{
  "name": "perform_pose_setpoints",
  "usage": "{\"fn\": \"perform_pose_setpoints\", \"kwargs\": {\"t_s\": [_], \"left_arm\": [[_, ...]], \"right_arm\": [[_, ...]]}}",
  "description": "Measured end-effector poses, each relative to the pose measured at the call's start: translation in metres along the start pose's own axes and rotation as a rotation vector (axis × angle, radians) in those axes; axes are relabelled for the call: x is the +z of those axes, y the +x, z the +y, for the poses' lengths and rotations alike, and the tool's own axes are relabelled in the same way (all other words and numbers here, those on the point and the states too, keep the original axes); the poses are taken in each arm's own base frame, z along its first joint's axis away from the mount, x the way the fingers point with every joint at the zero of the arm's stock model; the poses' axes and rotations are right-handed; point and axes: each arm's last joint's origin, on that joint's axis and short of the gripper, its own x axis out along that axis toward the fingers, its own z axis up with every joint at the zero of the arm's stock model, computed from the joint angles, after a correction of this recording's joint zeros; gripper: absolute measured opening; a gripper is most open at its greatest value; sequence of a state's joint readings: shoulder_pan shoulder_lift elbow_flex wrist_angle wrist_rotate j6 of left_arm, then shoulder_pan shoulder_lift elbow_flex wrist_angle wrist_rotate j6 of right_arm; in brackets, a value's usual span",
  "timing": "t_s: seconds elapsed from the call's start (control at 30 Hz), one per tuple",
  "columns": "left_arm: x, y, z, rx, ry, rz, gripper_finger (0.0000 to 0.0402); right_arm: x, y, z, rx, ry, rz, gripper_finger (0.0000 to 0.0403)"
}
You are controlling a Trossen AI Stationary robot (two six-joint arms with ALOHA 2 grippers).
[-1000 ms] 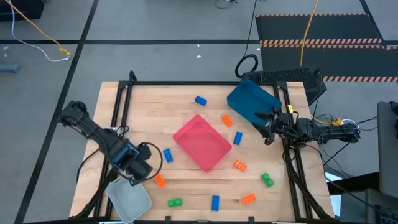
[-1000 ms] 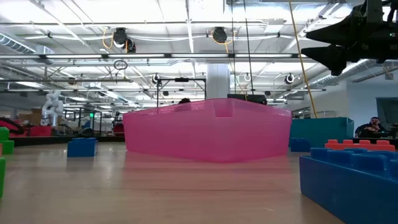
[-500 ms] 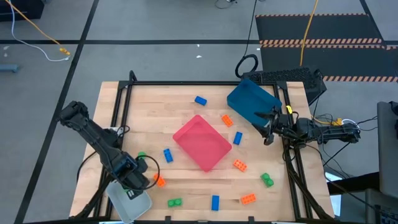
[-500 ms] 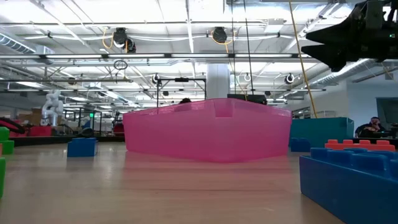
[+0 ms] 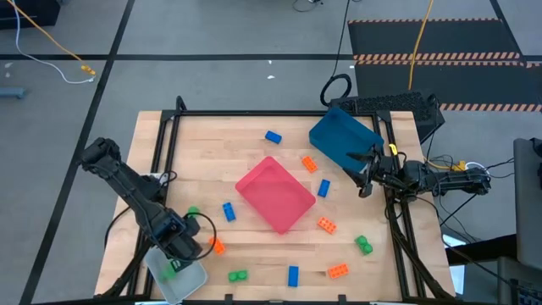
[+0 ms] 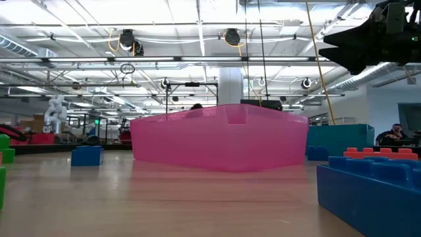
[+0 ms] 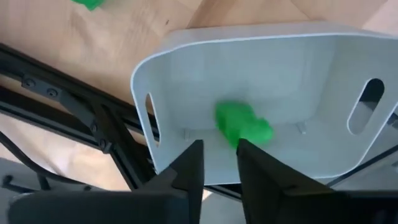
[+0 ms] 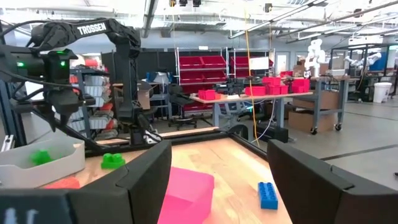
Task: Sort & place blocks by color
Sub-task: Put the blue game piece into the red bin
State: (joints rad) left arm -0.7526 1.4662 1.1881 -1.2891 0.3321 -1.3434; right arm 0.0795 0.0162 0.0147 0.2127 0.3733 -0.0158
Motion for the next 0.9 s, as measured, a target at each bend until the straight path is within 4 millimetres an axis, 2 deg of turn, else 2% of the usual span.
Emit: {"fn": "perform_pose_setpoints", "kwargs": {"t_s": [0.13, 0.27, 0.43, 0.67, 0.9], "left_arm": [[0.011, -0.004, 0.008, 0.039, 0.049, -0.001, 0.0136], [0.032, -0.012, 0.021, 0.092, 0.102, -0.045, 0.0158], [0.063, -0.023, 0.036, 0.164, 0.193, -0.183, 0.018], [0.102, -0.038, 0.063, 0.224, 0.112, -0.286, 0.0231], [0.127, -0.047, 0.063, 0.152, 0.31, -0.43, 0.0268]], "right_arm": [[0.0, 0.0, -0.001, -0.029, -0.001, 0.0, 0.026], [0.001, 0.0, -0.002, -0.073, -0.001, -0.005, 0.026], [0.002, 0.0, -0.002, -0.076, 0.011, -0.02, 0.026], [0.001, 0.0, -0.002, -0.073, 0.035, -0.012, 0.026], [-0.001, 0.0, -0.002, -0.073, 0.049, 0.007, 0.026]]}}
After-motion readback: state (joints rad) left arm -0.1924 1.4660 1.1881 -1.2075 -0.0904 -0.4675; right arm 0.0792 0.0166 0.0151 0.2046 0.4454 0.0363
